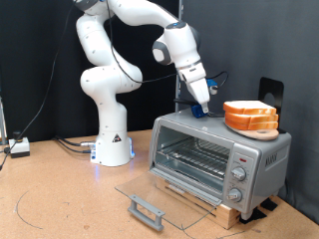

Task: Make a piece of toast with the oven

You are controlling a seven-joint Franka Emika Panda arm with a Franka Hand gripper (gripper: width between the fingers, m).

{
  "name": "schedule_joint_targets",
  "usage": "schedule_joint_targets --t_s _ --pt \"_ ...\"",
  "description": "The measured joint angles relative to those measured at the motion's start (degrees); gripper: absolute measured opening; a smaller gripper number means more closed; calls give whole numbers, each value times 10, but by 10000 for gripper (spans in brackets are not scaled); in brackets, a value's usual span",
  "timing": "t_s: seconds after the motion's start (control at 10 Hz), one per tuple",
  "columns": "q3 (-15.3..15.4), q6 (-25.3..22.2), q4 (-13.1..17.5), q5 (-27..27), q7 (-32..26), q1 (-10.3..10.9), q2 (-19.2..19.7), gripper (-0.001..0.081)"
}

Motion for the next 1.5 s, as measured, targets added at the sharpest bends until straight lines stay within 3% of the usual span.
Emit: schedule_joint_targets --t_s 0.9,1.0,1.1,1.2,1.5 --pt "-1 -11 -6 0 0 -4 -7 807" --pt "-1 -12 -6 -1 0 -7 -7 687" --pt "-1 -13 -6 -1 0 -10 -7 687" --pt "-1 -15 -6 -1 0 -13 -7 517" --pt "-1 -16 -6 -1 0 -19 -7 454"
